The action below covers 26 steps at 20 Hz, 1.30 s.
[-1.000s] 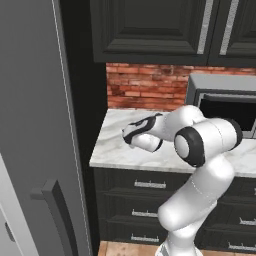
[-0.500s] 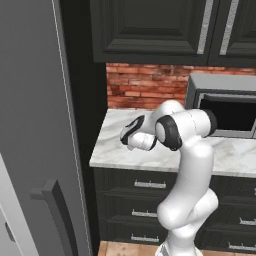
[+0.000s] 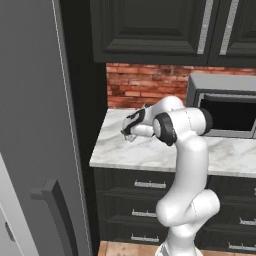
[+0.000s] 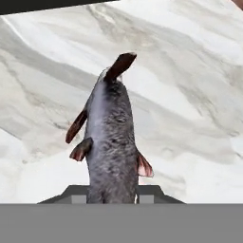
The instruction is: Open the fridge, remove the peach, onion, and fish, and place them on any counter.
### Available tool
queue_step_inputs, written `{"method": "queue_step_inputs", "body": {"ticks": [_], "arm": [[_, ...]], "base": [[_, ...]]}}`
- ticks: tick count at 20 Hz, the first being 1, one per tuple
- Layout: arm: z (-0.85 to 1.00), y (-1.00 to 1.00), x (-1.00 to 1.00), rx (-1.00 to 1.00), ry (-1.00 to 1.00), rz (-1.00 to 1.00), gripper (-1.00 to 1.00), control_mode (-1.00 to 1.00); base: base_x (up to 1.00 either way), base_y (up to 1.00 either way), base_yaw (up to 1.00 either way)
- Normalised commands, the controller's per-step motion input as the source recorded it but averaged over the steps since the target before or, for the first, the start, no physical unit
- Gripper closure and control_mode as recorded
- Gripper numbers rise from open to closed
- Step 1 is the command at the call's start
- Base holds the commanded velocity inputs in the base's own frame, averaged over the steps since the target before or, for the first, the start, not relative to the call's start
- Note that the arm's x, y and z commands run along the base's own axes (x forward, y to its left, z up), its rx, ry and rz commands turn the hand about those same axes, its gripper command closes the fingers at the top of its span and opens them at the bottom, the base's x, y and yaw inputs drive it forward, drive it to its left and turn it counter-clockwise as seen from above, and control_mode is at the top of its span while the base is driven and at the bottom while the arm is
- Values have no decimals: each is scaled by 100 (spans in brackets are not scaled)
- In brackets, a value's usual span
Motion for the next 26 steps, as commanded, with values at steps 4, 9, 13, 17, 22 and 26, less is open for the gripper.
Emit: {"method": "queue_step_inputs", "body": {"ticks": [4,9,13,17,22,26], "arm": [[4,-25,-57,0,-5,0,-100,-100],[44,-23,-94,0,-23,0,-100,-100],[90,-4,-100,6,-32,0,-100,-100],[100,0,-100,9,-16,0,-100,-100],[100,1,-78,1,5,-6,-100,-100],[100,2,-54,0,23,-14,-100,-100]], "base": [[0,0,0],[0,0,0],[0,0,0],[0,0,0],[0,0,0],[0,0,0]]}}
